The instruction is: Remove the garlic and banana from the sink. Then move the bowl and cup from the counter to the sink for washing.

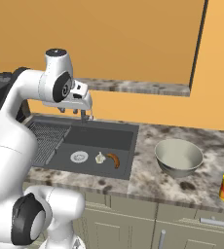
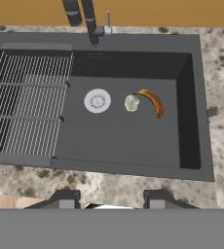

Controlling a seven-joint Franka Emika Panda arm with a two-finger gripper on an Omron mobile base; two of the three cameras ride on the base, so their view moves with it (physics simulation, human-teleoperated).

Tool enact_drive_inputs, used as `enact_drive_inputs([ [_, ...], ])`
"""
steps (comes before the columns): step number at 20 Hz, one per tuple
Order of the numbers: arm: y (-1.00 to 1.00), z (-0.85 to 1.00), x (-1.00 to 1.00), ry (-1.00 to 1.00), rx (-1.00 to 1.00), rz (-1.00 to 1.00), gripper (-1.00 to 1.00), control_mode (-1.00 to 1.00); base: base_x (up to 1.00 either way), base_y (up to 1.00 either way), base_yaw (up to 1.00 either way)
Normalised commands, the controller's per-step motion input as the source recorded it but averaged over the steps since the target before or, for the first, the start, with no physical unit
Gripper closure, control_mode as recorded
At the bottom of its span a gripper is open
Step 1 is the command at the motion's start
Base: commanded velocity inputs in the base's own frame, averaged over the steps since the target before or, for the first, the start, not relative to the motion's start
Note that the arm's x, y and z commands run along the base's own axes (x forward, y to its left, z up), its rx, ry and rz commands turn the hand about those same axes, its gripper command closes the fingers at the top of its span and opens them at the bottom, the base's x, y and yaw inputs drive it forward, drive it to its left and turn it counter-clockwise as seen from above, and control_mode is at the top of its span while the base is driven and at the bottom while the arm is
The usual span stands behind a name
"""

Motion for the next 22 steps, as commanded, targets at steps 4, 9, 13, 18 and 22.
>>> enact_drive_inputs([
  [4,-0.01,0.0,-0.04,0.0,0.0,0.0,-1.0,-1.0,0.0,0.0,0.0],
  [9,-0.06,-0.01,-0.11,-0.01,0.0,0.02,-1.0,-1.0,0.0,0.0,0.0],
  [13,-0.05,-0.05,-0.08,-0.02,-0.01,0.02,-1.0,-1.0,0.0,0.0,0.0],
  [18,-0.06,-0.11,-0.03,0.0,-0.05,0.0,-1.0,-1.0,0.0,0.0,0.0],
  [22,-0.04,-0.11,-0.02,0.0,-0.04,0.0,-1.0,-1.0,0.0,0.0,0.0],
])
